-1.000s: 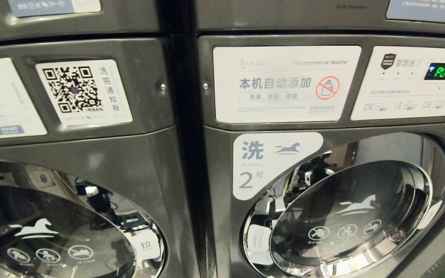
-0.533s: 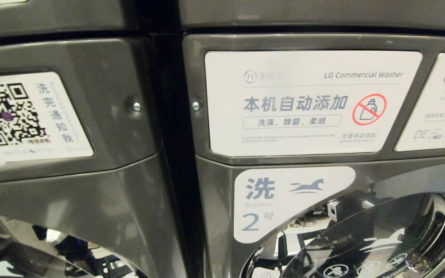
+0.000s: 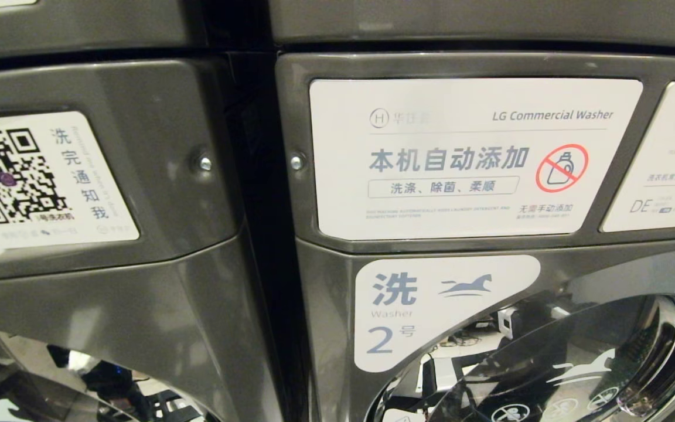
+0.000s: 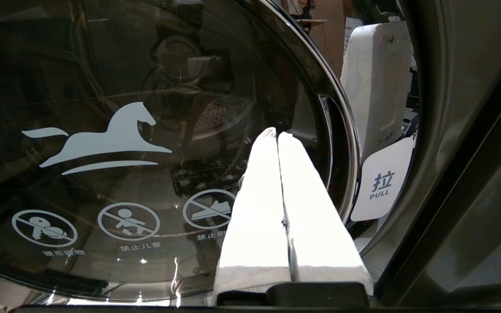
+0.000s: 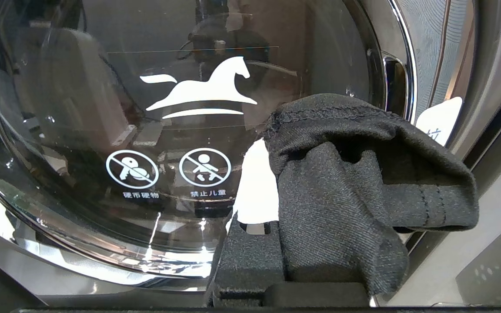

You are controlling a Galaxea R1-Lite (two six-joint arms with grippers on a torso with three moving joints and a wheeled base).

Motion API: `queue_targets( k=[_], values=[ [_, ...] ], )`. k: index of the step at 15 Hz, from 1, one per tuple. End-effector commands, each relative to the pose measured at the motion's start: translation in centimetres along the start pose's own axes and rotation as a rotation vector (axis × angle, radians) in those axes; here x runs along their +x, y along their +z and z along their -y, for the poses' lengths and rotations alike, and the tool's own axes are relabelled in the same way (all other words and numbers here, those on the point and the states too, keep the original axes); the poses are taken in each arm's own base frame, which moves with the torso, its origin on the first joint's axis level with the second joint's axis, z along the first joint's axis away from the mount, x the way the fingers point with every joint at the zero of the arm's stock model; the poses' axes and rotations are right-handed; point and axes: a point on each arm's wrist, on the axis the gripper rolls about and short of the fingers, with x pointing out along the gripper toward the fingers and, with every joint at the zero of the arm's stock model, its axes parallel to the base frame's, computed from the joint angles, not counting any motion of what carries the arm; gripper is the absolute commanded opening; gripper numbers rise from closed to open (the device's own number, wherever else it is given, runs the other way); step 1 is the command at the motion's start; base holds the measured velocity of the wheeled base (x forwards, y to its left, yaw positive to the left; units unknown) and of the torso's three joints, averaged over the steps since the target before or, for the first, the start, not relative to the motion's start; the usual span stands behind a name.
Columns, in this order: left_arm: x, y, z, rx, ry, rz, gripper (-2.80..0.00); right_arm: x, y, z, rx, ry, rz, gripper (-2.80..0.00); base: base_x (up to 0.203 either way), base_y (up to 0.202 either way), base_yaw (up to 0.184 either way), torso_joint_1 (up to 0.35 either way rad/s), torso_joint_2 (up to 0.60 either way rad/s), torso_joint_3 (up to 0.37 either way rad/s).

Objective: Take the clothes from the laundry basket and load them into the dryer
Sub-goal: Put the clothes in the dryer

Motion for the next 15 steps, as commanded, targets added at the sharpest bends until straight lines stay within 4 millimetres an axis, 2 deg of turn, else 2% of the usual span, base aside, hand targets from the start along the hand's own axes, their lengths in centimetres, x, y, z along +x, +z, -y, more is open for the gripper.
queue_targets(
  k=[1, 8, 15],
  values=[
    [0.00, -0.01, 0.00, 0.000, 0.000, 0.000, -2.80, 0.01, 0.00, 0.00, -0.004, 0.001, -0.001, -2.80, 0.000, 0.000, 0.000, 0.000, 0.00, 0.000],
    [0.00, 0.01, 0.00, 0.000, 0.000, 0.001, -2.80, 0.01, -0.01, 0.01, -0.011, -0.003, -0.001, -2.80, 0.000, 0.000, 0.000, 0.000, 0.00, -0.004],
    [0.00, 0.01, 0.00, 0.000, 0.002, 0.001, -2.80, 0.01, 0.00, 0.01, -0.009, -0.005, -0.001, -2.80, 0.000, 0.000, 0.000, 0.082, -0.37, -0.292]
  ],
)
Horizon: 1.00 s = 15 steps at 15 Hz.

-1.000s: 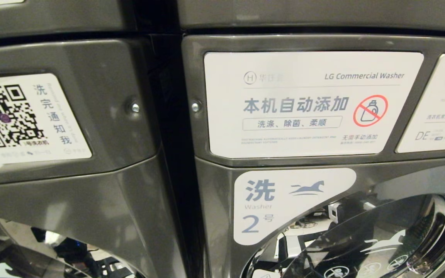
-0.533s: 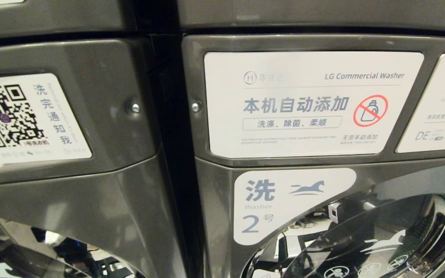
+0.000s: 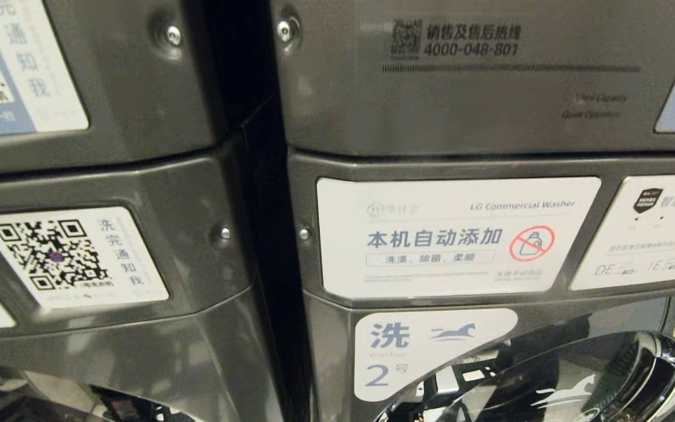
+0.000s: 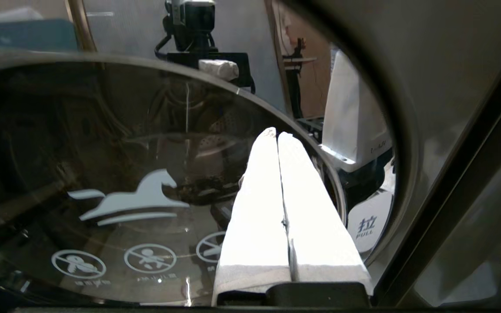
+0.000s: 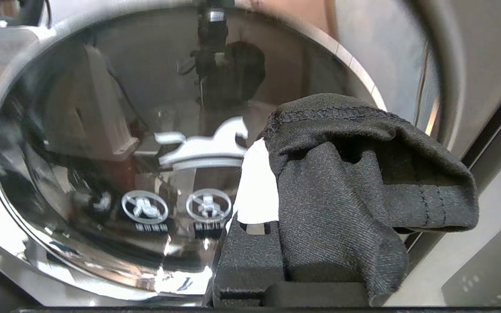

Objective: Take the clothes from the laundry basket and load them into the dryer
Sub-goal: Put the clothes in the dryer

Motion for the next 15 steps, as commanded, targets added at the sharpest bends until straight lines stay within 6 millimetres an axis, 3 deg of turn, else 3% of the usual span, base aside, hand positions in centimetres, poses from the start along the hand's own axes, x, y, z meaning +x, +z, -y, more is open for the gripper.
queue_targets(
  k=[1, 15],
  values=[
    [0.00, 0.00, 0.00, 0.000, -0.001, 0.000, -2.80, 0.01, 0.01, 0.00, 0.000, 0.000, 0.000, -2.80, 0.000, 0.000, 0.000, 0.125, -0.45, -0.319],
    [0.00, 0.00, 0.00, 0.000, -0.001, 0.000, -2.80, 0.01, 0.01, 0.00, 0.009, -0.001, 0.000, -2.80, 0.000, 0.000, 0.000, 0.184, -0.49, -0.309]
  ],
)
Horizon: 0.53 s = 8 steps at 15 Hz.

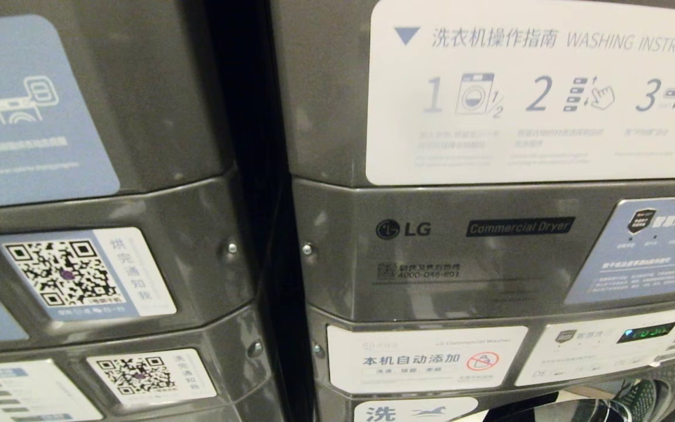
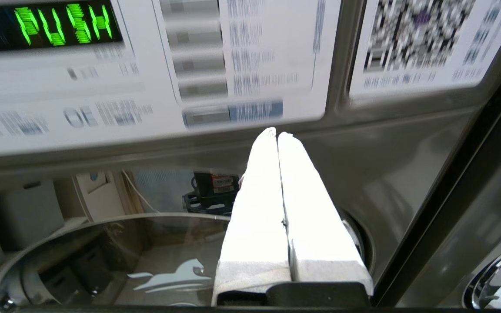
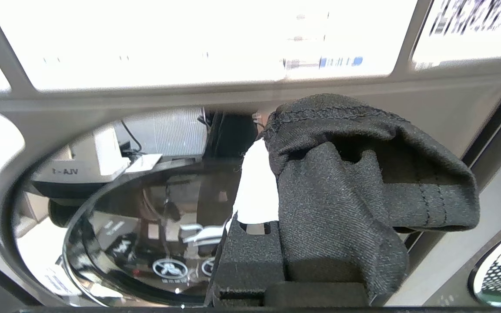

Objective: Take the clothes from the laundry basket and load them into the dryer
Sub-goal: Put the clothes in the dryer

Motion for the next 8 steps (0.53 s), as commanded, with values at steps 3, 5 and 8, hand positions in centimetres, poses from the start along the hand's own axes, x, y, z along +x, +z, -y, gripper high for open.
queue_targets(
  k=[3, 5, 8],
  values=[
    [0.00, 0.00, 0.00, 0.000, 0.000, 0.000, -2.80, 0.01, 0.01, 0.00, -0.003, 0.002, 0.000, -2.80, 0.000, 0.000, 0.000, 0.232, -0.54, -0.312],
    [0.00, 0.00, 0.00, 0.000, 0.000, 0.000, -2.80, 0.01, 0.01, -0.01, -0.003, 0.003, 0.000, -2.80, 0.000, 0.000, 0.000, 0.249, -0.56, -0.324],
    [0.00, 0.00, 0.00, 0.000, 0.001, 0.000, -2.80, 0.01, 0.02, -0.01, 0.011, 0.003, 0.001, -2.80, 0.000, 0.000, 0.000, 0.263, -0.59, -0.323]
  ],
)
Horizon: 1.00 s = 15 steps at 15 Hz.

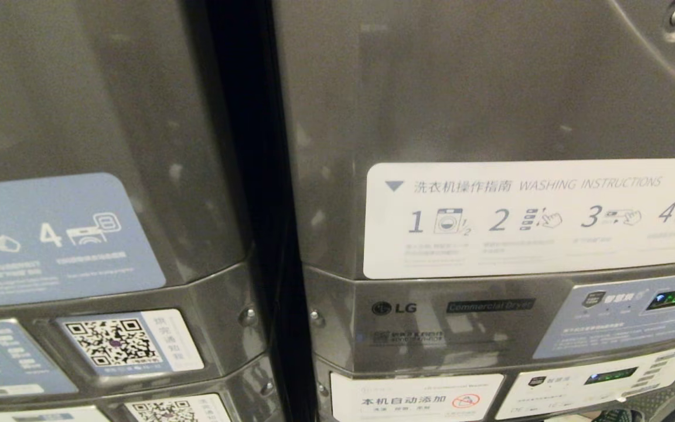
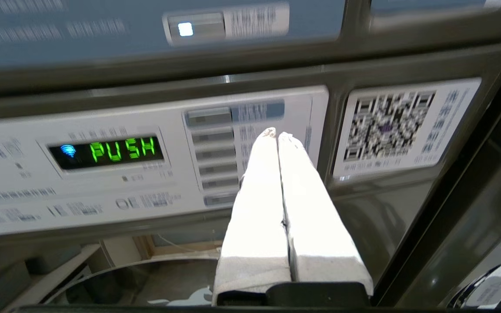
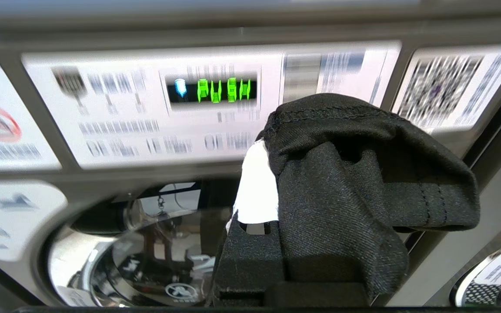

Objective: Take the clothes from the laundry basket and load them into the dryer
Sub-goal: Put the clothes in the dryer

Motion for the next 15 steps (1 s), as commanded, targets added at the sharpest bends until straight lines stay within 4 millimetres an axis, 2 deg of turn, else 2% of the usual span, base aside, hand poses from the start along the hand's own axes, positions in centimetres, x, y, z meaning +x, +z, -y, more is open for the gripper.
queue_targets(
  k=[1, 4, 15],
  values=[
    [0.00, 0.00, 0.00, 0.000, 0.000, 0.000, -2.80, 0.01, 0.02, 0.00, 0.002, 0.001, 0.001, -2.80, 0.000, 0.000, 0.000, 0.280, -0.62, -0.330],
    [0.00, 0.00, 0.00, 0.000, -0.001, 0.000, -2.80, 0.01, 0.02, 0.00, 0.002, 0.001, 0.001, -2.80, 0.000, 0.000, 0.000, 0.233, -0.51, -0.273],
    [0.00, 0.00, 0.00, 0.000, 0.000, 0.000, -2.80, 0.01, 0.02, 0.00, 0.005, 0.001, 0.001, -2.80, 0.000, 0.000, 0.000, 0.161, -0.34, -0.178]
  ],
)
